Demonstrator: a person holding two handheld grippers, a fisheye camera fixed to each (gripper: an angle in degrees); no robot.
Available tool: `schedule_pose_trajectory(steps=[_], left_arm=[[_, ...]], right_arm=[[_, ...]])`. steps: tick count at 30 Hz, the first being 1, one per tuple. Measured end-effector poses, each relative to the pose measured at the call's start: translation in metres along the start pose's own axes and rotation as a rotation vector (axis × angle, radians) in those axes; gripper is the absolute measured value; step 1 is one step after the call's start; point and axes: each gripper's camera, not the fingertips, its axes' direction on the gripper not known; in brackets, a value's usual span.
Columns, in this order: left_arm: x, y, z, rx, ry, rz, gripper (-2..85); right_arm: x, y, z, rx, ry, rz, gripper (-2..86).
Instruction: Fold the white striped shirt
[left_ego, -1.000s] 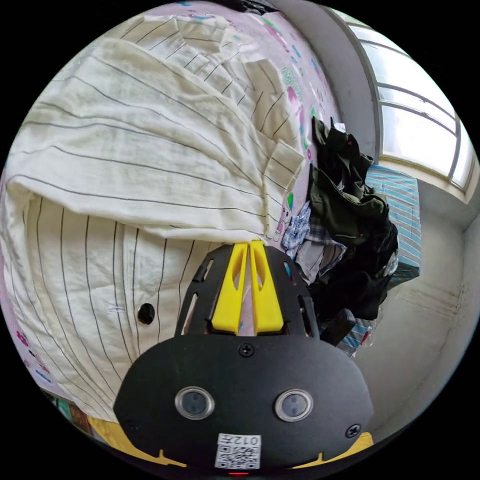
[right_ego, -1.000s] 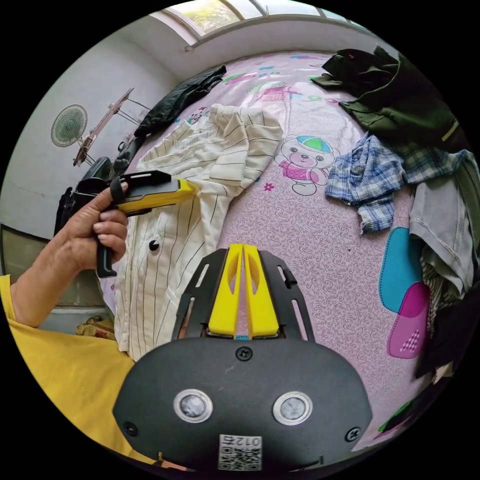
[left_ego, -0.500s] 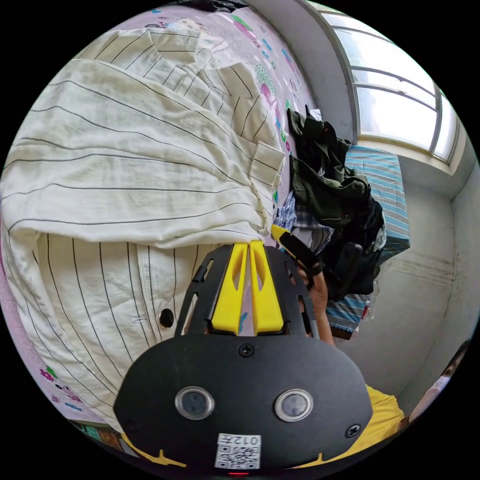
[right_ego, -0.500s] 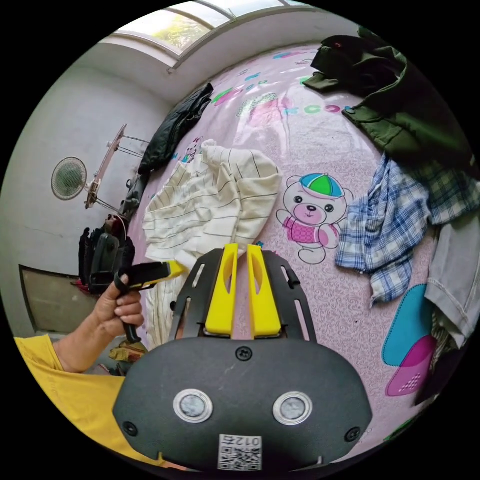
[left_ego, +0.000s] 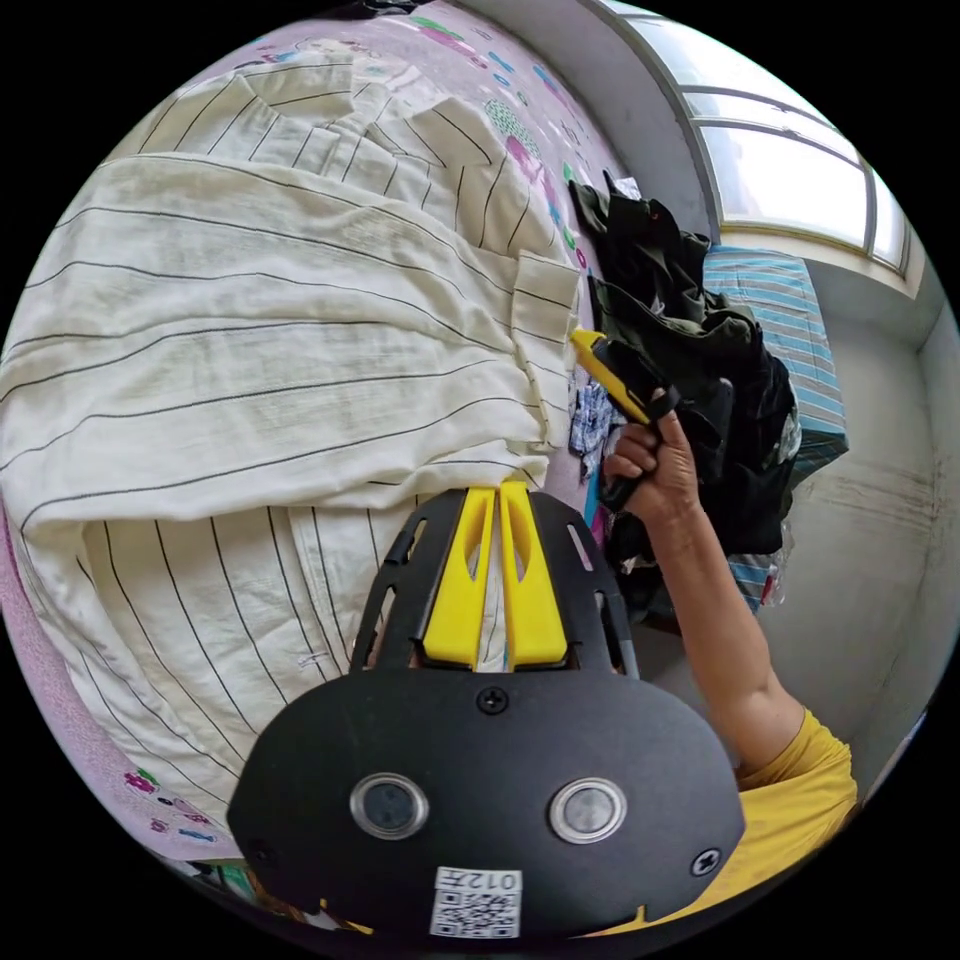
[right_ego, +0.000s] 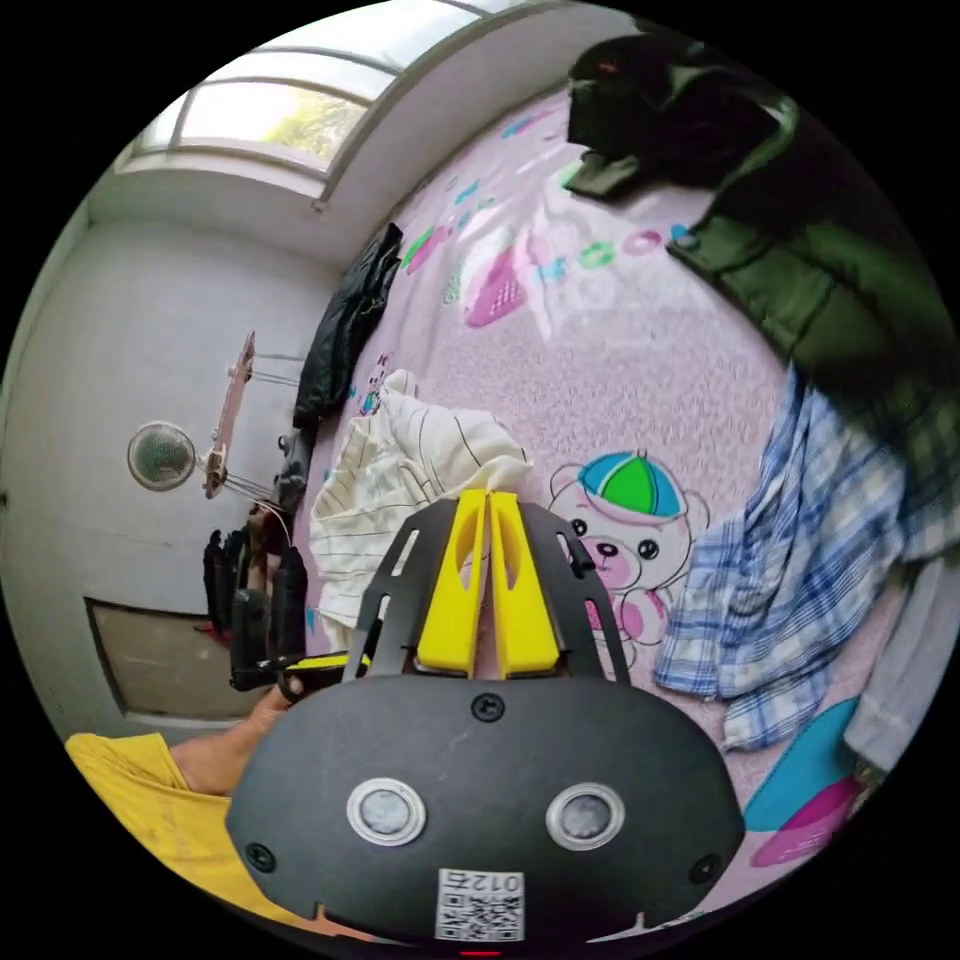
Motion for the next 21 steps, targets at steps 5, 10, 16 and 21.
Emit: schedule_pose_trajectory(steps=[5,10,16,21], left_arm=[[0.002,0.009,0.018,-0.029,-0.090,0.008,0.0],[-0.002,0.021,0.027,-0.022,-0.112,-0.036,0.2],[-0.009,0.057,0.027,-0.074,-0.061,0.052,0.4],[-0.010,0.088,0.004,0.085,-0.280,0.121,0.3]], right_arm=[[-0.045,-0.016,0.017,-0.166,0.310,-0.316,0.6],[-0.052,-0.010,0.048,-0.220,0.462,-0.319,1.1],[-0.053,0.002,0.027,-0.157,0.473,-0.211,3.8],[-0.094,0.051,0.011,-0.044,0.328,-0.393,2.0]])
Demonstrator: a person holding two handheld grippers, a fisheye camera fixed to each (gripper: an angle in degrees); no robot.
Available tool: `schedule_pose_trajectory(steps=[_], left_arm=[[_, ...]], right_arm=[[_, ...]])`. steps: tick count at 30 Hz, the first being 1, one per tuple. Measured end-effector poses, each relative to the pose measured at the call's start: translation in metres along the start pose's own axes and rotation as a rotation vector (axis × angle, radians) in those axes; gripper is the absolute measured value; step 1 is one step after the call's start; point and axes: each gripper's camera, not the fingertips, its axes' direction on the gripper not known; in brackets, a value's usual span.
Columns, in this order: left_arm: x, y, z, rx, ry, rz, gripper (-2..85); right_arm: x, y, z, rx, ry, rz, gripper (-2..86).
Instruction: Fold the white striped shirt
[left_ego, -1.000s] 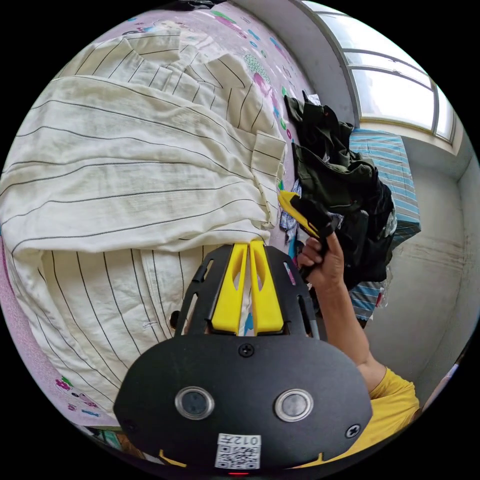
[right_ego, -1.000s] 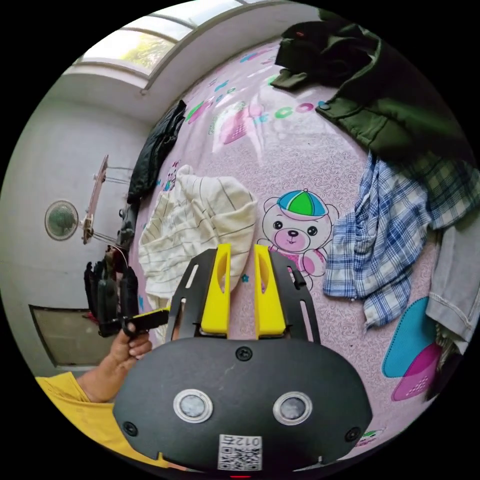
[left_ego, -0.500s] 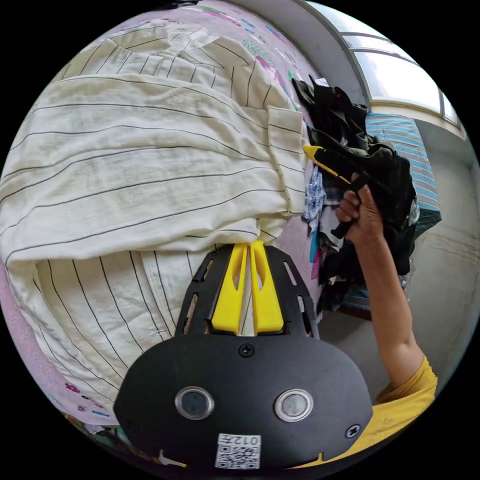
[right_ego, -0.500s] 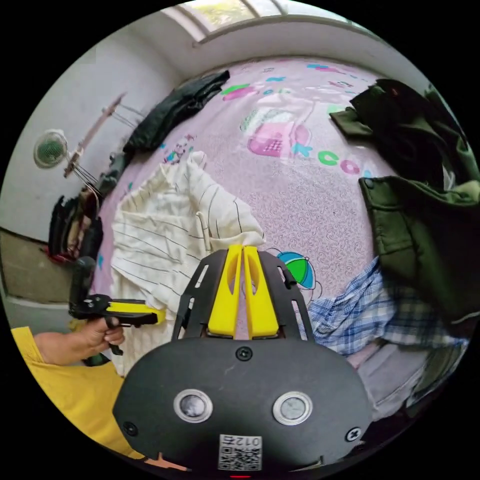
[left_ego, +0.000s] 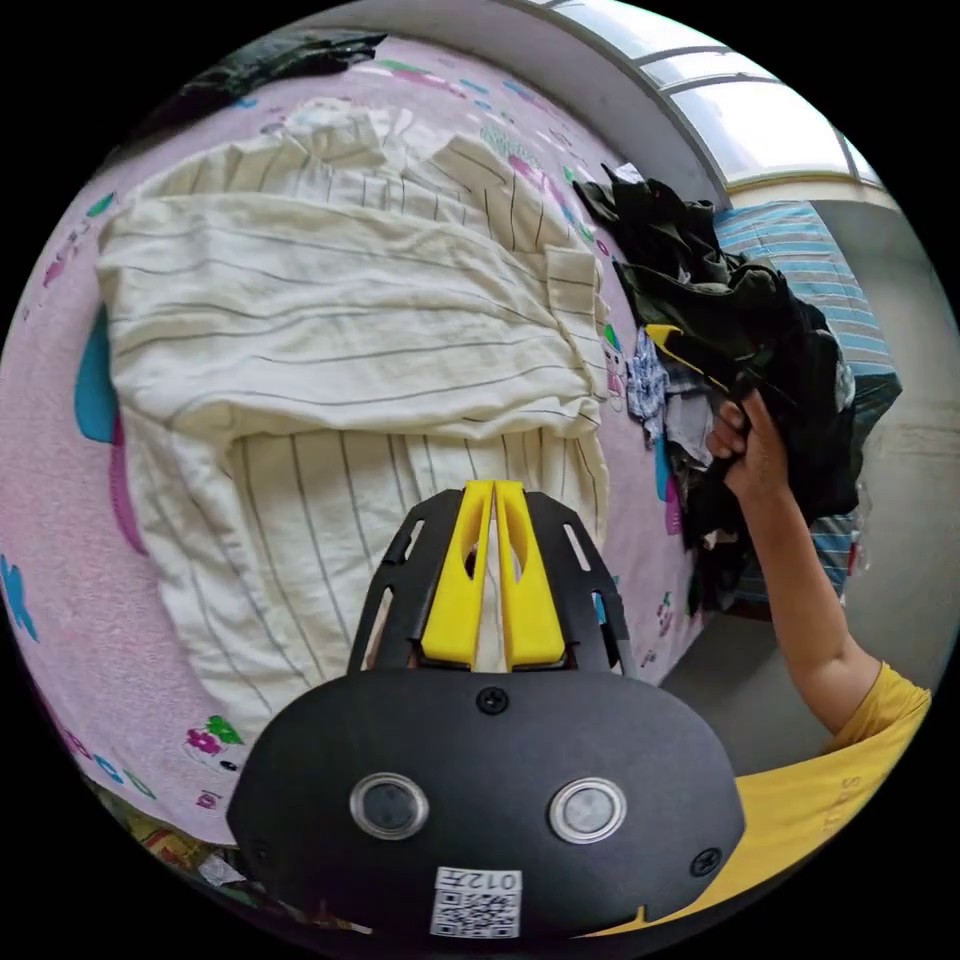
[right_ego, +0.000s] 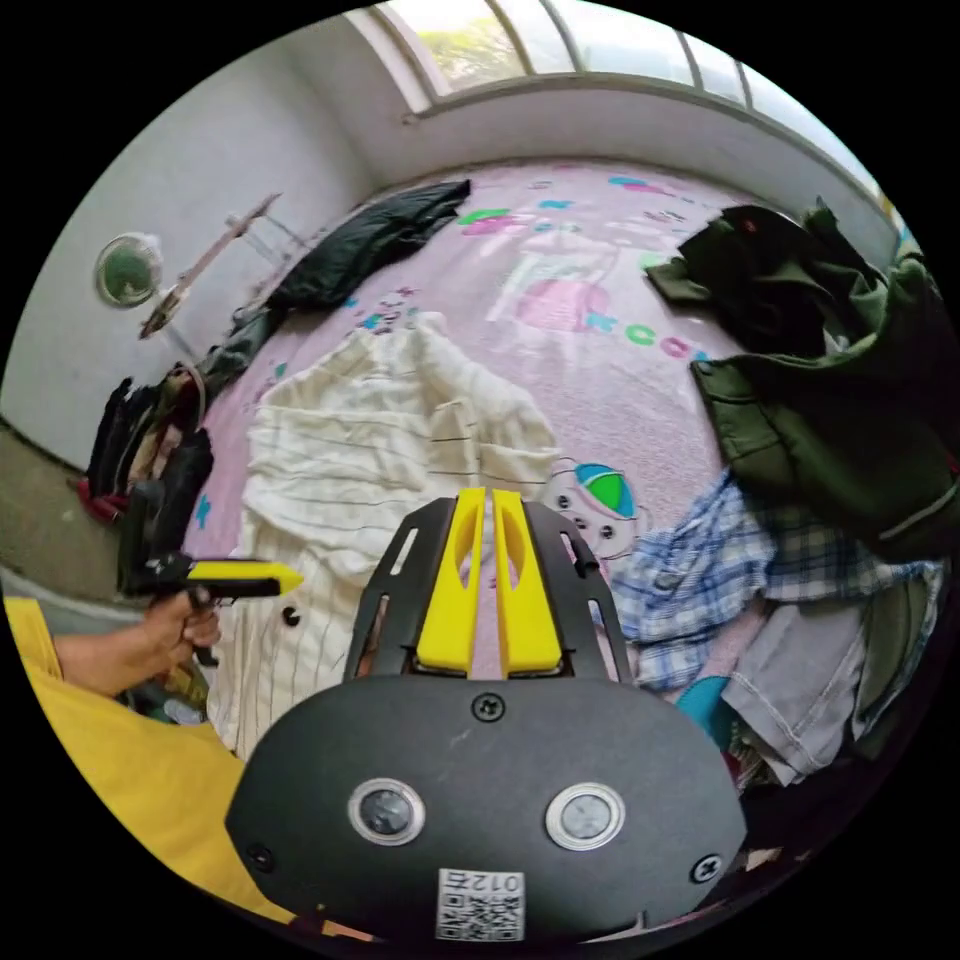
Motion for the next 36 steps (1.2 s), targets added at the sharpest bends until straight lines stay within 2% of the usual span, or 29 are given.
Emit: schedule_pose_trajectory(steps=[2,5,9,14,20,23,28,33,36], left_arm=[[0.001,0.001,-0.004,0.035,-0.051,0.025,0.3],[0.001,-0.005,-0.001,0.046,-0.111,0.052,0.3],[-0.008,-0.008,0.026,-0.084,-0.241,0.050,0.2],[-0.009,0.005,0.037,-0.099,-0.242,0.106,0.3],[-0.001,0.050,0.025,-0.054,-0.188,0.202,0.3],[-0.010,0.082,0.019,-0.030,-0.164,0.183,0.3],[-0.032,0.131,0.008,-0.006,-0.163,0.120,0.4],[-0.051,0.180,0.018,-0.058,-0.157,0.089,0.4],[-0.056,0.201,0.037,-0.109,-0.154,0.068,0.5]], right_arm=[[-0.029,0.011,0.008,-0.009,-0.101,-0.068,1.2],[-0.055,0.019,0.035,-0.117,-0.128,-0.135,0.5],[-0.068,0.033,0.067,-0.251,0.076,-0.231,0.1],[-0.068,0.039,0.061,-0.230,0.043,-0.191,0.1],[-0.089,0.067,0.048,-0.200,0.042,-0.253,0.1],[-0.082,0.080,0.072,-0.300,0.174,-0.218,0.1],[-0.068,0.085,0.066,-0.250,0.066,-0.087,0.2],[-0.091,0.100,0.058,-0.241,0.039,-0.185,0.4],[-0.099,0.116,0.068,-0.296,0.111,-0.199,0.7]])
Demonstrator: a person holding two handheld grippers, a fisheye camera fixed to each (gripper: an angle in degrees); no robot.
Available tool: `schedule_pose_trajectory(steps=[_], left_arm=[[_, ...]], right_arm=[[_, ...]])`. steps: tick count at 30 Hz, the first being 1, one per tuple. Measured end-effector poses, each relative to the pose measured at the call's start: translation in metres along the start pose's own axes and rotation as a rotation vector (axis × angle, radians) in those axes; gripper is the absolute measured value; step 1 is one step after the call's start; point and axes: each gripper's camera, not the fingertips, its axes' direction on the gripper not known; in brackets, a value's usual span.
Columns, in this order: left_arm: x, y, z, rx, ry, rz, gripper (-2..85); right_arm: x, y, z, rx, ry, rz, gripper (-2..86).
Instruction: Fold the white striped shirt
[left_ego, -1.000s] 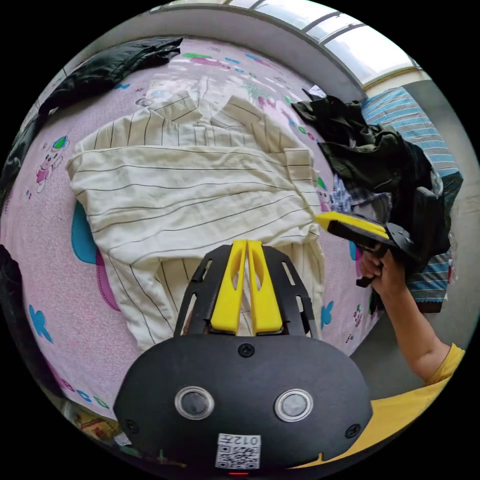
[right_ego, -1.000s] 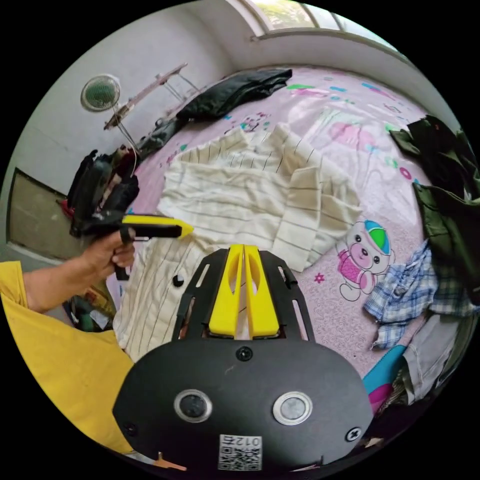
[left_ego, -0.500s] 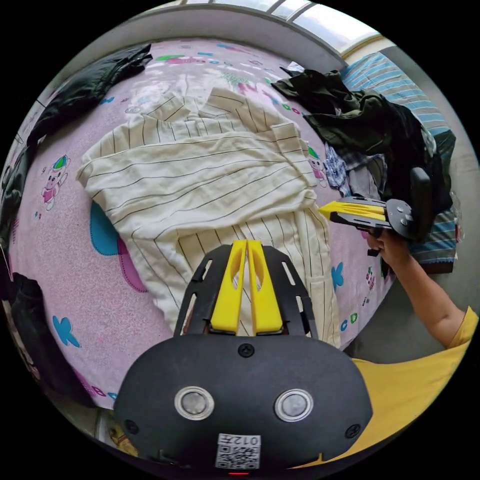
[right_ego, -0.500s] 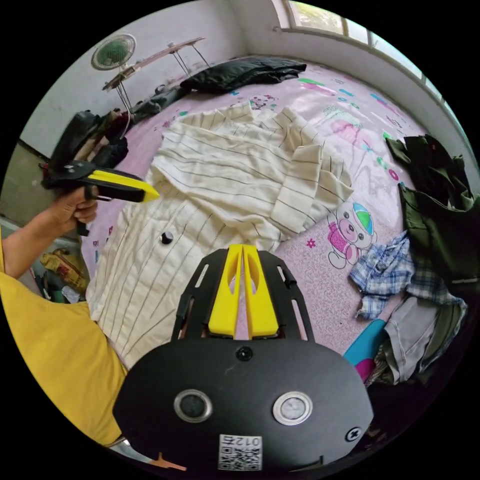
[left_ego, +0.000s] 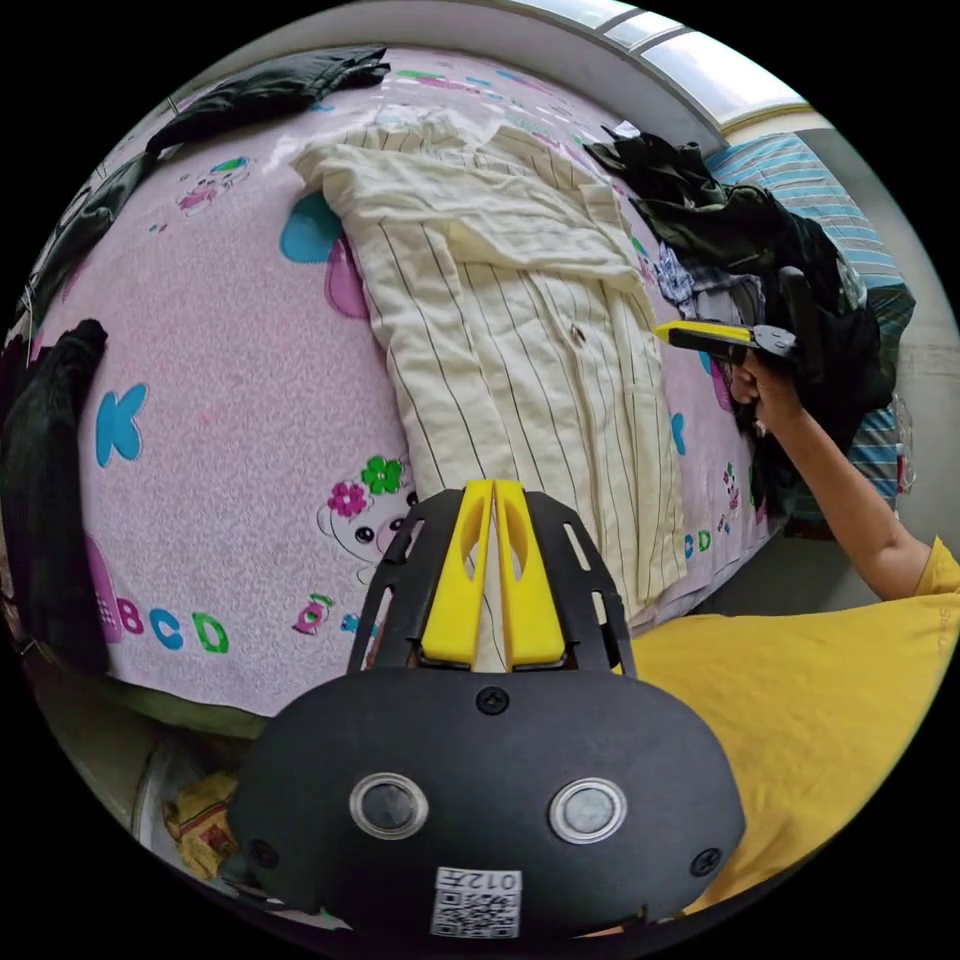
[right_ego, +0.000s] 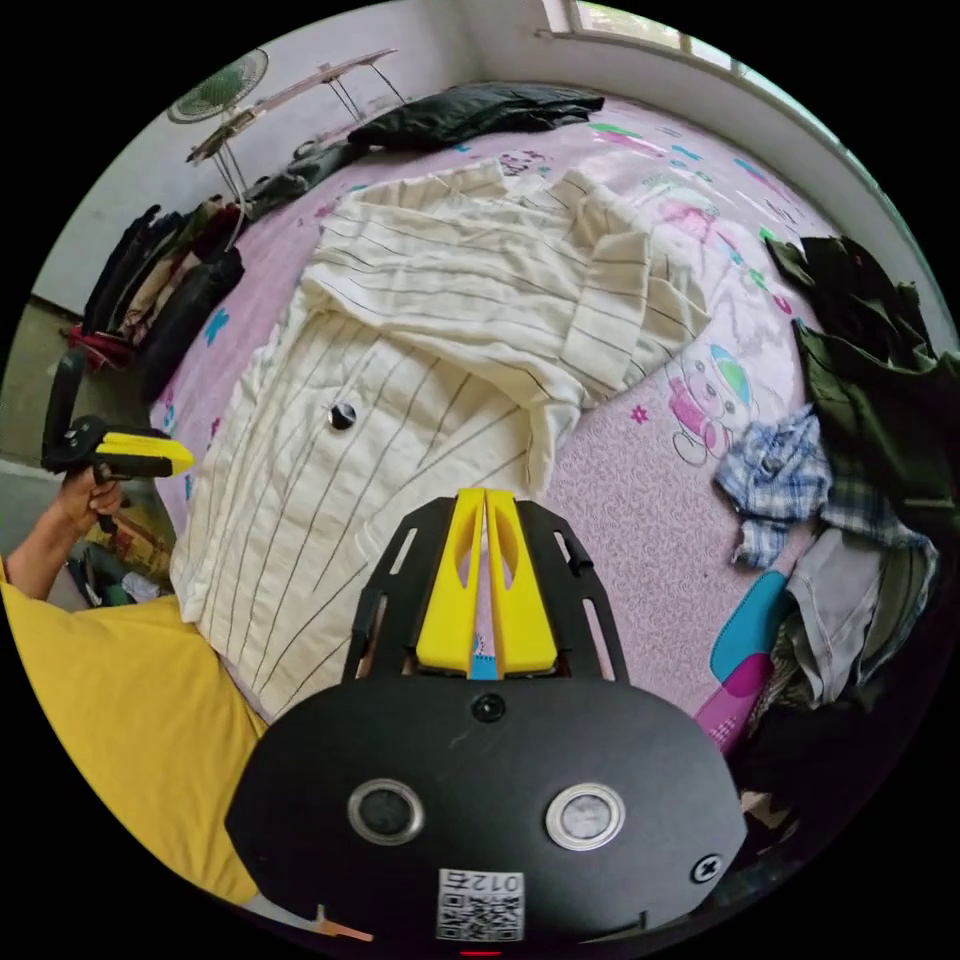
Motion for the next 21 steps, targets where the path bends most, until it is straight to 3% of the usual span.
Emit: schedule_pose_trajectory(steps=[3,10,15,21], left_arm=[[0.005,0.011,0.015,-0.001,0.037,-0.005,0.5],[0.041,0.000,0.057,-0.065,0.123,0.122,0.5],[0.090,-0.019,0.092,-0.151,0.123,0.316,0.5],[0.108,-0.035,0.120,-0.159,0.111,0.329,0.5]], right_arm=[[0.009,0.018,0.006,-0.017,-0.057,0.124,1.8],[0.054,0.059,0.029,0.083,-0.468,0.558,6.6],[0.046,0.059,0.042,0.042,-0.432,0.534,6.7],[0.021,0.073,0.035,0.026,-0.351,0.405,5.2]])
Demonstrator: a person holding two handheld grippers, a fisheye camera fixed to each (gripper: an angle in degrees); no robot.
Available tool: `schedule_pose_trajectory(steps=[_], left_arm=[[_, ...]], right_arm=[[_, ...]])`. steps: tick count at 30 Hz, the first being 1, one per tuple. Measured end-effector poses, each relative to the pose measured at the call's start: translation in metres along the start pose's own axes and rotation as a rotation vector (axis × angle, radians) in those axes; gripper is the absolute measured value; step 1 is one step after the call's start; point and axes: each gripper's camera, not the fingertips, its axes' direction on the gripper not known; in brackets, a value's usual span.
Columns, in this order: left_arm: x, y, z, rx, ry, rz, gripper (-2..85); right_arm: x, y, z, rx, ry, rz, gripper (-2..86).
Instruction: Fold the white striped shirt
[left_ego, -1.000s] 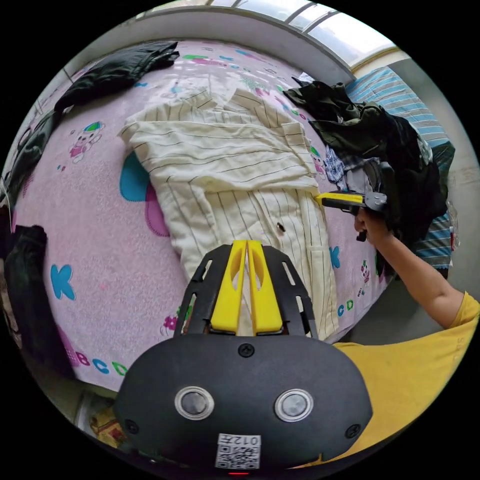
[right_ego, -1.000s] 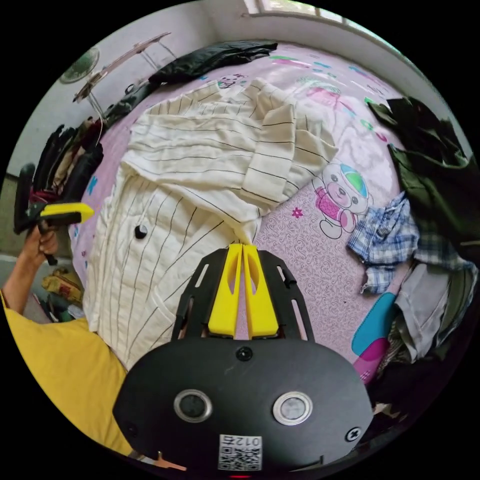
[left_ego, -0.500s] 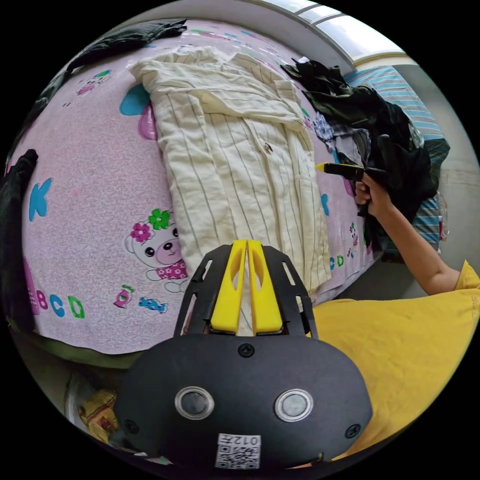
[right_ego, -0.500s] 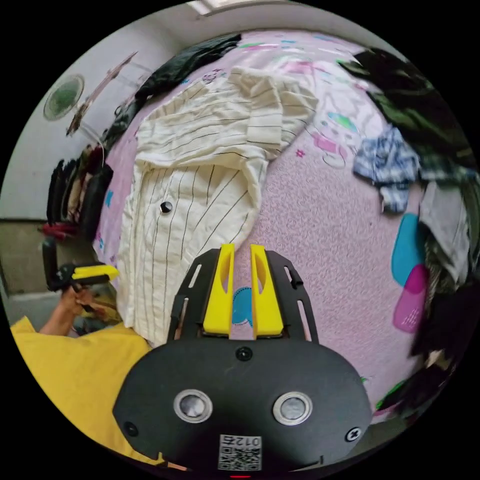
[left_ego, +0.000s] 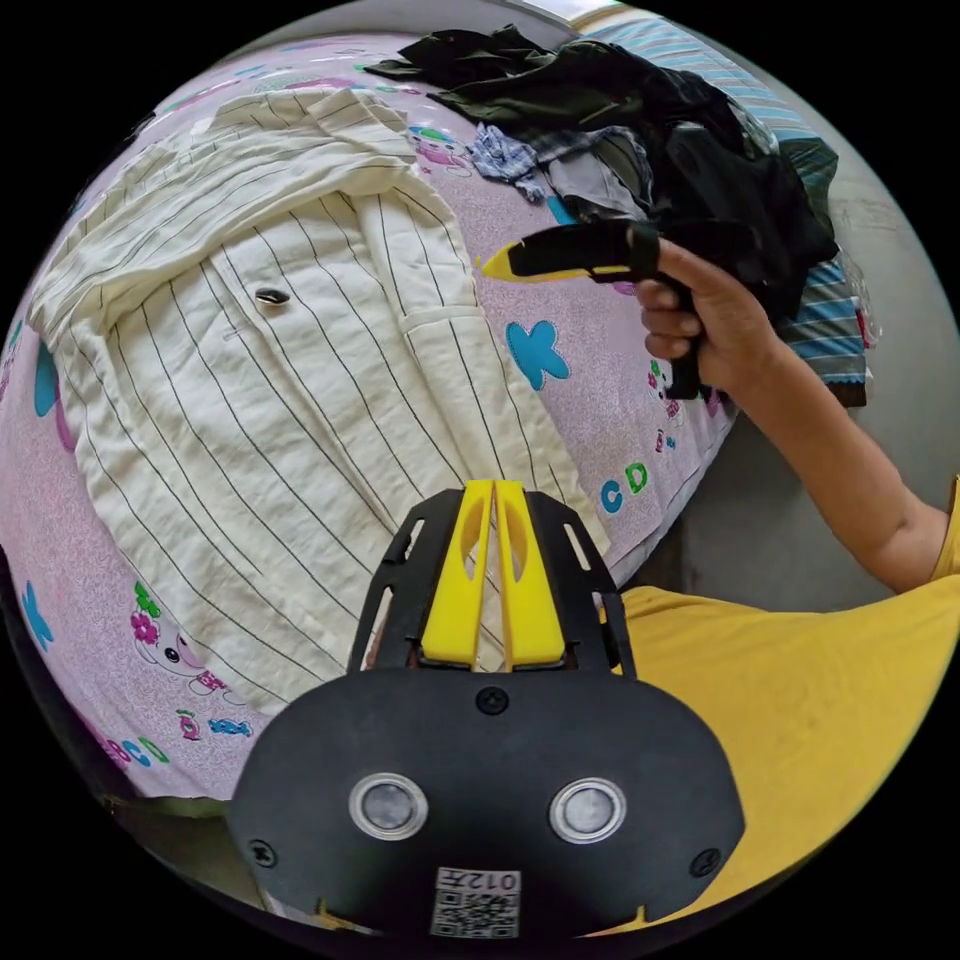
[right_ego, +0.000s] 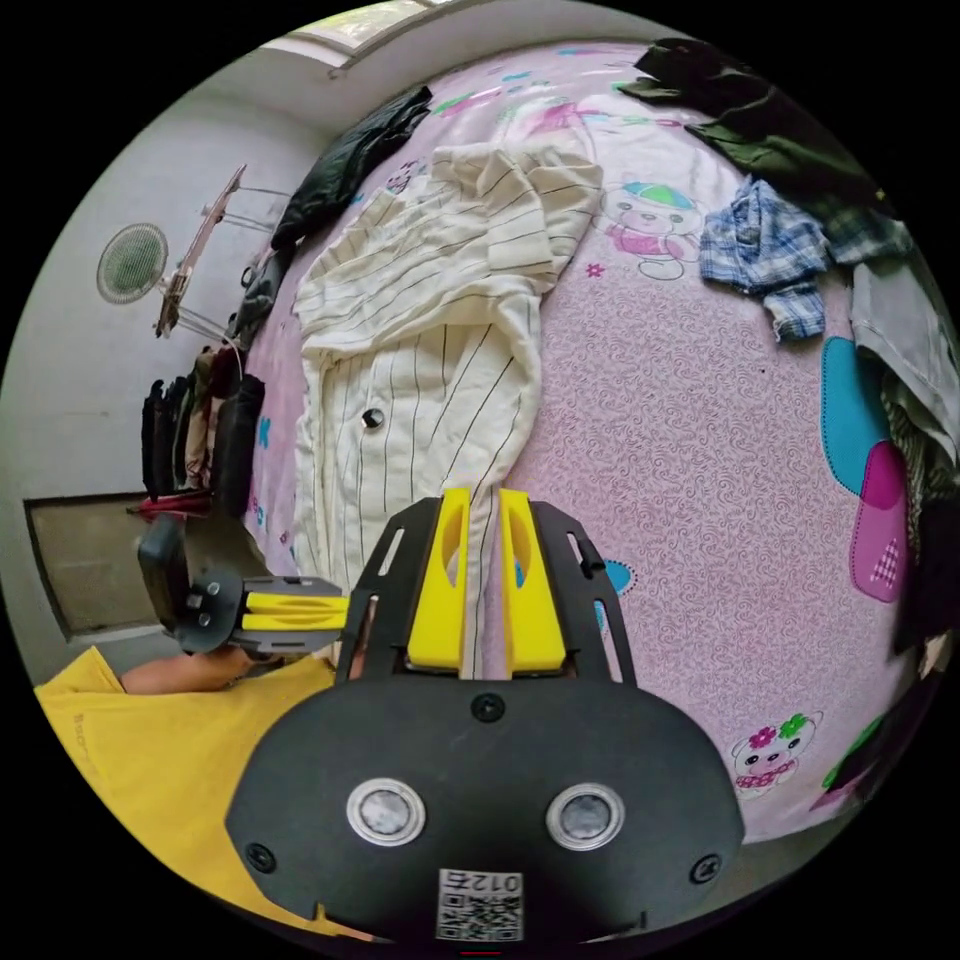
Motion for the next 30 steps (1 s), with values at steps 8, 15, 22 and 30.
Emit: schedule_pose_trajectory(steps=[8,15,22,30], left_arm=[[-0.011,-0.025,0.020,0.008,-0.042,-0.042,0.4],[-0.028,-0.049,0.050,-0.111,-0.129,-0.098,0.4],[-0.040,-0.049,0.070,-0.114,-0.088,-0.134,0.4],[-0.050,-0.049,0.091,-0.126,-0.088,-0.116,0.3]], right_arm=[[0.001,0.010,0.037,-0.059,-0.031,-0.009,4.0],[0.009,0.015,0.042,-0.091,0.000,-0.035,1.5],[0.027,0.021,0.057,-0.145,0.066,-0.018,0.5],[0.016,0.034,0.074,-0.048,-0.144,0.033,2.4]])
